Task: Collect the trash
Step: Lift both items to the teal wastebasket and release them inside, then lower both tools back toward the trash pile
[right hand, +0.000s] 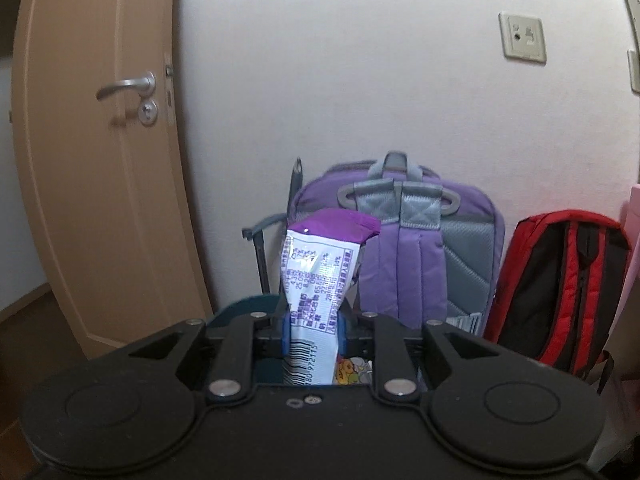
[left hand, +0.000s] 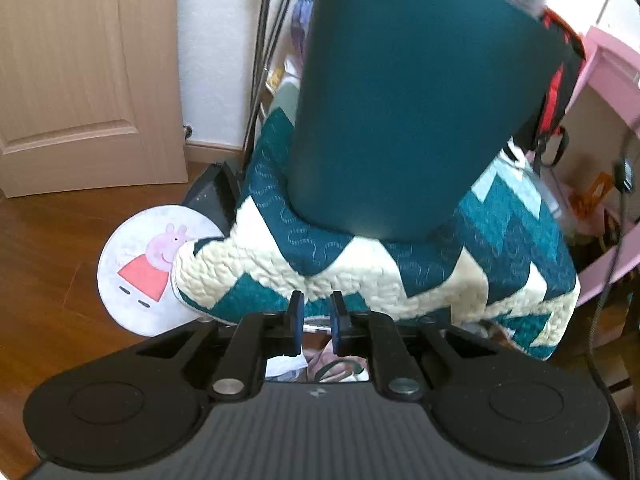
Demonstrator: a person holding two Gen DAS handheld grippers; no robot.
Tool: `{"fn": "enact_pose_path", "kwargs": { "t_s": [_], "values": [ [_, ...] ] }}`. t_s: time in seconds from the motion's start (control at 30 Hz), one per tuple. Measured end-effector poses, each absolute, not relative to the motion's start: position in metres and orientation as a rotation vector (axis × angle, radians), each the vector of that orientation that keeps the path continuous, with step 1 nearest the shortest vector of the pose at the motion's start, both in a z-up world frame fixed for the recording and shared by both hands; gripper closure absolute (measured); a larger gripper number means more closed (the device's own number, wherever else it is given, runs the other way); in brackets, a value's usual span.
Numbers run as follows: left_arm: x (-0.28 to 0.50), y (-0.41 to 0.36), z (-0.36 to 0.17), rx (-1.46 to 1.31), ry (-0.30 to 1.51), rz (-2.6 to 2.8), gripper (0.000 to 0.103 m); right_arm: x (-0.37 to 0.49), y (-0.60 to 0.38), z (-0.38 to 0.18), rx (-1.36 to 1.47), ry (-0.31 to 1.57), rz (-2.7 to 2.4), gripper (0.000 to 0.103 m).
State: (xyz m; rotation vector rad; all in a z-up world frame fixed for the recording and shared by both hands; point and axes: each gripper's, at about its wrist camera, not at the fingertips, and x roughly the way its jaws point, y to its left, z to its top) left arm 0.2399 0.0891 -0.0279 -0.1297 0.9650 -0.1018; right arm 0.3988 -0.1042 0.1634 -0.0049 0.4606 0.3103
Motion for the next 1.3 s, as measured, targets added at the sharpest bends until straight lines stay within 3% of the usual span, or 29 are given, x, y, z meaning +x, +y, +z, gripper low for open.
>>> {"fn": "enact_pose_path", "kwargs": {
  "t_s": [0.13, 0.33, 0.37, 0.6, 0.77, 1.03, 1.3],
  "values": [
    [0.243, 0.085, -0.035, -0.12, 0.975, -0.11, 0.086, 0.408, -0.099, 0.151, -0.029, 0.53, 0.324, 0.074],
    [0.242, 0.08, -0.042, -0.14, 0.976, -0.107, 0.047, 0.399, -0.098, 0.152, -0.076, 0.554, 0.333, 0.065],
    [0.241, 0.079, -0.041, -0.141, 0.971, -0.106, 0.045, 0.396, -0.1, 0.154, -0.067, 0.552, 0.336, 0.064],
    [0.224, 0.072, -0.021, -0.124, 0.931, -0.095, 0.039, 0.36, -0.117, 0.176, -0.046, 0.539, 0.369, 0.06],
    [0.203, 0.07, -0.003, -0.106, 0.908, -0.081, 0.038, 0.281, -0.15, 0.18, -0.031, 0.528, 0.459, 0.059],
    [0.151, 0.053, 0.011, -0.096, 0.901, -0.068, 0.036, 0.153, -0.22, 0.085, 0.009, 0.727, 0.477, 0.058],
    [0.118, 0.031, 0.002, -0.08, 0.926, -0.076, 0.033, 0.105, -0.245, 0.018, 0.125, 0.852, 0.461, 0.058]
  ]
}}
